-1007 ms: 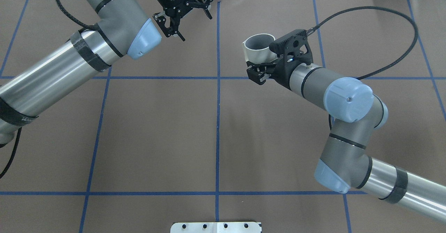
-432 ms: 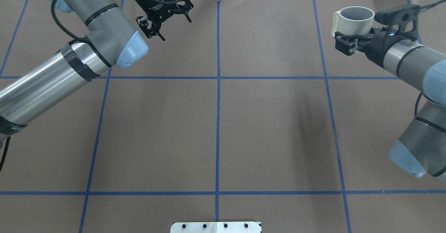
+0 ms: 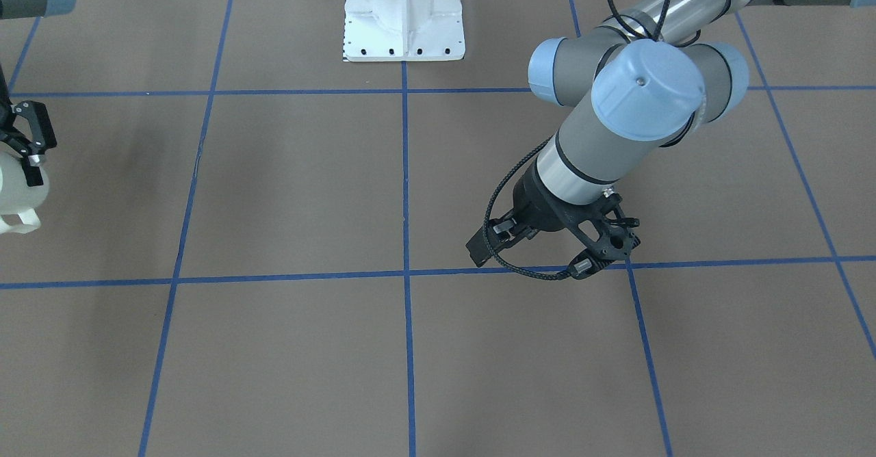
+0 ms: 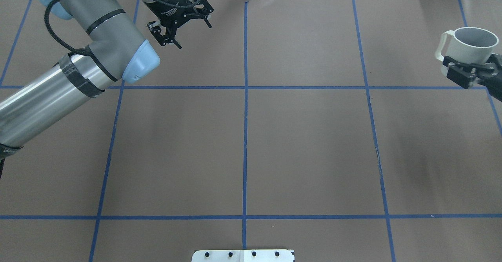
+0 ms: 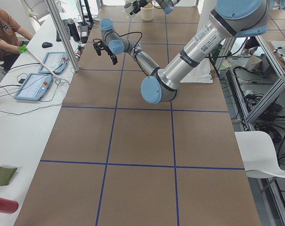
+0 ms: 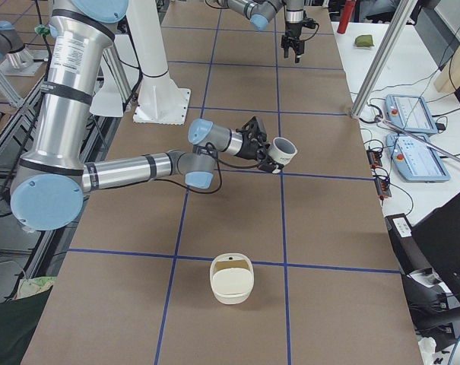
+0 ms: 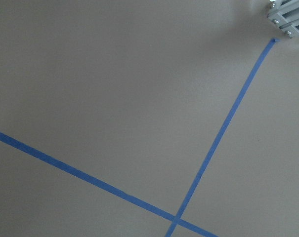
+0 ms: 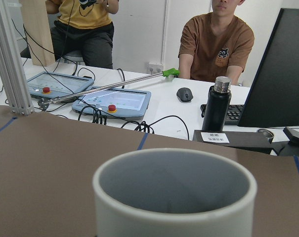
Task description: Left arm hands cup to right arm to dump lemon
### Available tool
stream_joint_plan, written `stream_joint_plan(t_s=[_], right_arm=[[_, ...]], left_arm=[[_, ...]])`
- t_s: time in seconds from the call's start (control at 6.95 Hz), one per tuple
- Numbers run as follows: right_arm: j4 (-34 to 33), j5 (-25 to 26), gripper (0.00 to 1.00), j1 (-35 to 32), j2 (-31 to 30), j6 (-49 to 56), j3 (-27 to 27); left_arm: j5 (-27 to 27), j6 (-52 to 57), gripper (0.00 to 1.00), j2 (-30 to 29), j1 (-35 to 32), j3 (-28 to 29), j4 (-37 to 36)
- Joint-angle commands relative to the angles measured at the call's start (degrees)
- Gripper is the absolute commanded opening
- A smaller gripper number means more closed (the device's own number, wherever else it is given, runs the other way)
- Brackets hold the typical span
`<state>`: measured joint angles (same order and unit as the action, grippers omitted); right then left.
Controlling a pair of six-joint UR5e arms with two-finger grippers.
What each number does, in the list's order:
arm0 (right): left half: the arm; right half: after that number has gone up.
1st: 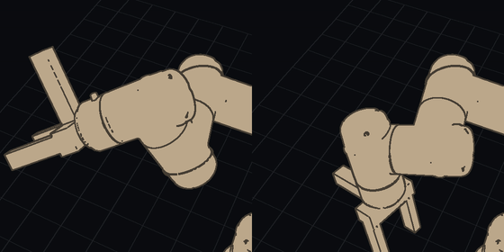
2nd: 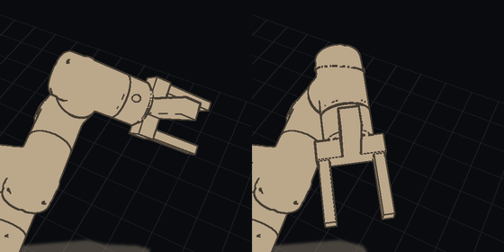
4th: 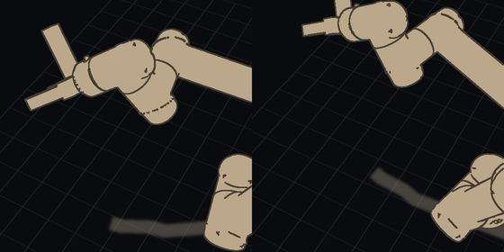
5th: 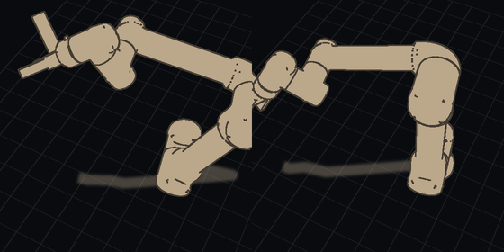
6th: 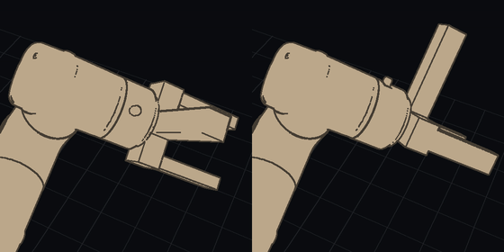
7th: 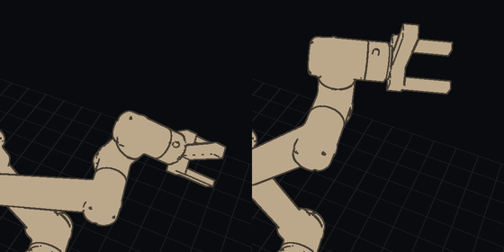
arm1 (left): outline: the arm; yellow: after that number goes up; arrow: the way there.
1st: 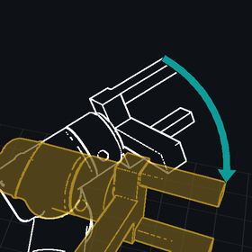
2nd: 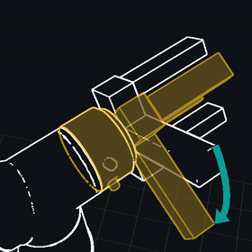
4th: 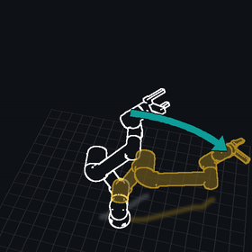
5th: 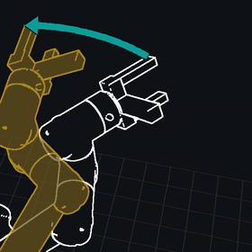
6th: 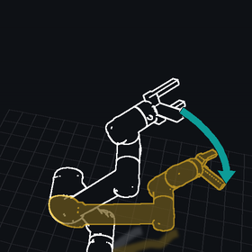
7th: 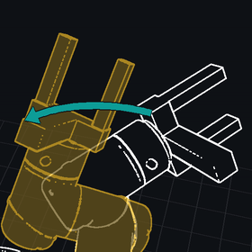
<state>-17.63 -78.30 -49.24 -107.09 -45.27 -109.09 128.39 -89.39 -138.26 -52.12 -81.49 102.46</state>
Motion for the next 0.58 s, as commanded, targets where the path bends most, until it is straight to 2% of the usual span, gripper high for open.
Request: stream_joint_plan(t_s=[0.0,0.29,0.43], right_arm=[[14.22,-0.01,0.00,-0.85,-8.54,-0.61,4.29],[30.64,-0.27,0.00,-2.70,-10.33,-4.44,17.00],[38.47,-4.01,0.00,-4.53,-9.55,-9.17,23.94]], left_arm=[[-1.03,0.00,1.00,0.09,0.26,-1.04,0.02],[-2.18,0.00,1.00,0.09,0.79,-1.56,-0.06],[-2.18,-0.08,1.00,0.09,0.88,-2.44,-0.07]])
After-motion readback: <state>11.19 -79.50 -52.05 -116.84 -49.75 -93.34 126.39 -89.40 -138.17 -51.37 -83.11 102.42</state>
